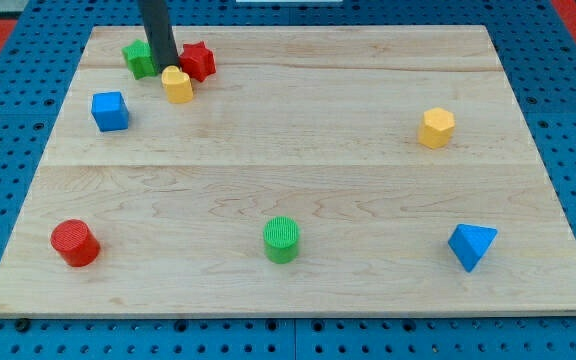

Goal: Place the green star close to the blue cube

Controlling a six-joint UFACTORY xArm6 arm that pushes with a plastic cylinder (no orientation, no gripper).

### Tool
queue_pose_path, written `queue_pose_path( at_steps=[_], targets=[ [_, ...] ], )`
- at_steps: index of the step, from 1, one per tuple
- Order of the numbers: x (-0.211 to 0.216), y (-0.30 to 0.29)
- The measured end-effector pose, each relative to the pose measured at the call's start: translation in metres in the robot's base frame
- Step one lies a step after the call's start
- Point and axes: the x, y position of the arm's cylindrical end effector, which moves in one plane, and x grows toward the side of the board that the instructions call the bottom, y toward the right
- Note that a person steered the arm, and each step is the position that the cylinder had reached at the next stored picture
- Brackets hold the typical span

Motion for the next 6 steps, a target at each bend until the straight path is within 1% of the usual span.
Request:
queue_pose_path(
  at_steps=[1,2,3,4,5,6],
  targets=[
    [0.031,0.003],
    [0.014,0.003],
    [-0.029,0.003],
    [-0.05,0.003],
    [-0.078,-0.016],
    [-0.076,-0.044]
  ],
)
